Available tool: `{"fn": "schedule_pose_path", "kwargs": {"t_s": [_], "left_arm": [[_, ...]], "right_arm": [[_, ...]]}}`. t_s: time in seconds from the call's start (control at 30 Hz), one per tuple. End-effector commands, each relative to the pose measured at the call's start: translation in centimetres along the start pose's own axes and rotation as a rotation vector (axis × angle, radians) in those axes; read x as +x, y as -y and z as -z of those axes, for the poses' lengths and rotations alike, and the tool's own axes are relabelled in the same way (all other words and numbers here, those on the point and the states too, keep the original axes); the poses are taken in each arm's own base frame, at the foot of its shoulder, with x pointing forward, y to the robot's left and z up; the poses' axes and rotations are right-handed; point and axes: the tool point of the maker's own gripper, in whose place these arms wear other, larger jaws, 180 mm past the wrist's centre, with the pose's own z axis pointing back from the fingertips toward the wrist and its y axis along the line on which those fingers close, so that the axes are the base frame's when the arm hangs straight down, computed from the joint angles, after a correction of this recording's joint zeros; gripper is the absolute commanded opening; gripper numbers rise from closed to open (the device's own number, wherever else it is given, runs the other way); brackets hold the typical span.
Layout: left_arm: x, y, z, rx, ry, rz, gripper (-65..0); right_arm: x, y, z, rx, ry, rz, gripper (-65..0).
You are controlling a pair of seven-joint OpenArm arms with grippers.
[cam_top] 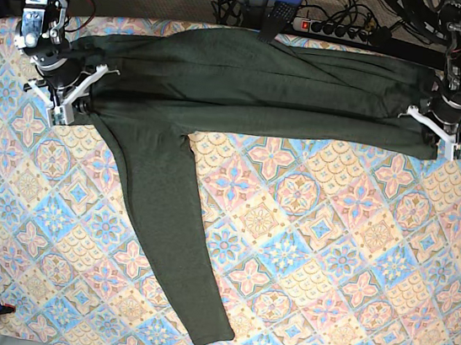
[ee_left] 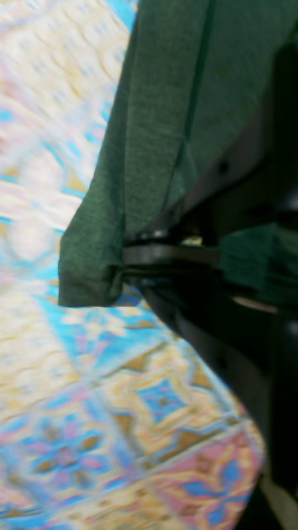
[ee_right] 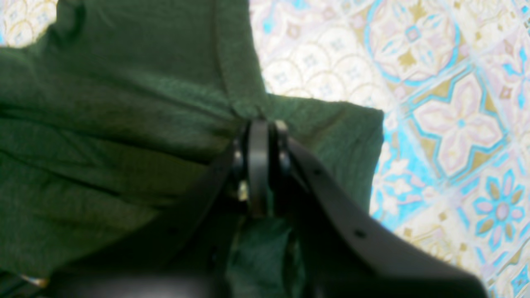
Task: Fold the T-shirt properly
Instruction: 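Fold the grasped side edges toward the shoulder edge with both grippers, then release the fold and move the right gripper toward the sleeve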
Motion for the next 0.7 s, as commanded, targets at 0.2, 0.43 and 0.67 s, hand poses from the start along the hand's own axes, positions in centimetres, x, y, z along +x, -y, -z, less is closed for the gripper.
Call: {"fn": "schedule_pose_path", "kwargs": {"t_s": [0.2,0.43,0.67], "left_arm": [[-1.2,1.1,0.7,-0.028,-0.029,0.029,-65.0],[-1.4,2.5,1.0,-0.061,-0.041,0.044,-61.3],[-2.1,1.9,0.9,-0.049,-0.097,0.050,-43.2]], "right_arm": [[-0.5,0.6,-0.1,-0.012,-0.035,-0.006,-64.8],[-1.7,0.6,-0.2,-0.011,-0.104,-0.008,-61.4],[-1.8,0.8,-0.5,-0.019,-0.118,-0.008,-46.6]]}}
